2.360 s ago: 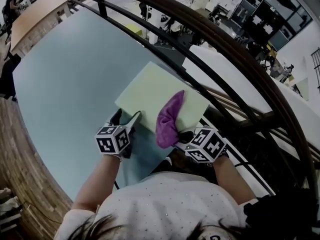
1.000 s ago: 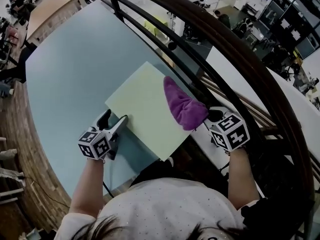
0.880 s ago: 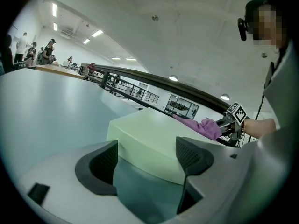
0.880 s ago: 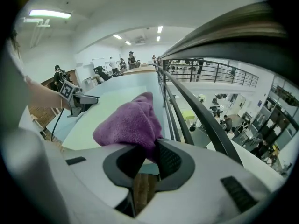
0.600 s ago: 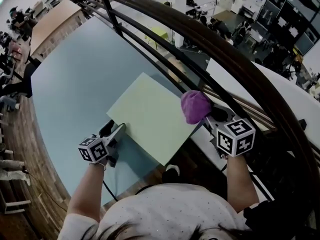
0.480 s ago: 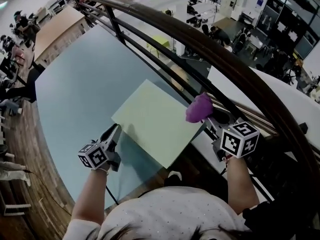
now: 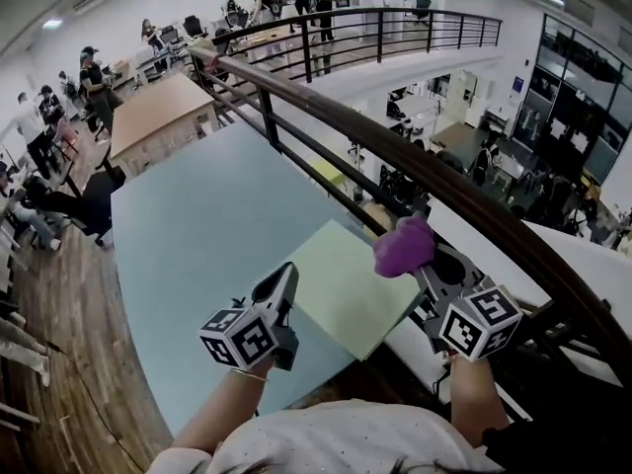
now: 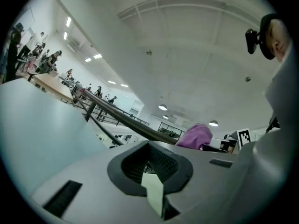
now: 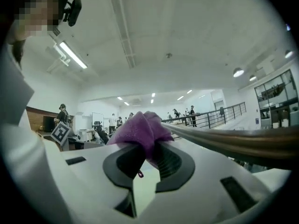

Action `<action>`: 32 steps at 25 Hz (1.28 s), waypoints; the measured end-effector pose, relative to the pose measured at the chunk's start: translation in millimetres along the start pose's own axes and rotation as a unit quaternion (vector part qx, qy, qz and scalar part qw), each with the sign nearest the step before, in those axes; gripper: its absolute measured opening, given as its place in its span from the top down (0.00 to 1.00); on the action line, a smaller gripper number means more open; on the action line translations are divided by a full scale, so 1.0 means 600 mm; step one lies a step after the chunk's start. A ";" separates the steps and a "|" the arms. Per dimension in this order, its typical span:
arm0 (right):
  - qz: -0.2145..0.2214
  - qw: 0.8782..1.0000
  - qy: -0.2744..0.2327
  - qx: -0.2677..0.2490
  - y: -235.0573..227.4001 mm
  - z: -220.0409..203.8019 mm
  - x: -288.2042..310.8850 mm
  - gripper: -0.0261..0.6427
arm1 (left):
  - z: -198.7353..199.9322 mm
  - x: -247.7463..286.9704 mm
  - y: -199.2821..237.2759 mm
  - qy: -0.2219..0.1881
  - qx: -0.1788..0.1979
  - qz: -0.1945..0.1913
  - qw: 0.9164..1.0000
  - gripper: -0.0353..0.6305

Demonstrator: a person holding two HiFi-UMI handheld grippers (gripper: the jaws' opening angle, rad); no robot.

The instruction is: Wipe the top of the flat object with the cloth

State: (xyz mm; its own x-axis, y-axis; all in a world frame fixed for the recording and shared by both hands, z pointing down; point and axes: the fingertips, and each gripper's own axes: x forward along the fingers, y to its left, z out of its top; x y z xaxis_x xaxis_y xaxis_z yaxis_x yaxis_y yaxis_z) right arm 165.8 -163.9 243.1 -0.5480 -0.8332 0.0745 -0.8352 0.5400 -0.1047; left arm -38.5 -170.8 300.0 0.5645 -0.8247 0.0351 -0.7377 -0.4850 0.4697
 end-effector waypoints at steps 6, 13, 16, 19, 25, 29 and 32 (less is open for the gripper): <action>-0.020 1.000 -0.016 0.001 0.083 0.005 -0.050 0.89 | 0.019 -0.086 -0.072 0.009 0.052 -0.064 0.997 0.94; -0.043 0.999 0.009 -0.001 0.183 -0.057 -0.145 0.89 | -0.002 -0.214 -0.067 0.007 0.057 -0.058 0.997 0.94; -0.053 0.998 0.019 -0.002 0.231 -0.094 -0.173 0.90 | -0.015 -0.269 -0.047 0.007 0.042 -0.053 0.998 0.94; -0.065 0.998 0.026 0.001 0.285 -0.121 -0.210 0.90 | -0.030 -0.331 -0.048 0.019 0.047 -0.061 0.997 0.94; -0.087 0.995 0.045 0.009 0.361 -0.143 -0.272 0.90 | -0.034 -0.410 -0.065 0.034 0.051 -0.081 0.995 0.94; -0.097 0.994 0.058 0.010 0.388 -0.154 -0.311 0.90 | -0.044 -0.445 -0.089 0.040 0.046 -0.089 0.994 0.94; -0.102 0.993 0.064 0.008 0.396 -0.154 -0.328 0.90 | -0.049 -0.455 -0.102 0.043 0.039 -0.093 0.994 0.94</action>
State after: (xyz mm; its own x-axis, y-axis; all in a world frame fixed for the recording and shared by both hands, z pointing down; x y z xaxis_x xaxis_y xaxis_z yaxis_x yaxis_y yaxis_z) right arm 70.8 139.4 295.5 -0.3698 -0.9026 0.2203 -0.9291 0.3585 -0.0905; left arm -136.7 92.6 287.7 0.7213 -0.6920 0.0301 -0.6417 -0.6512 0.4051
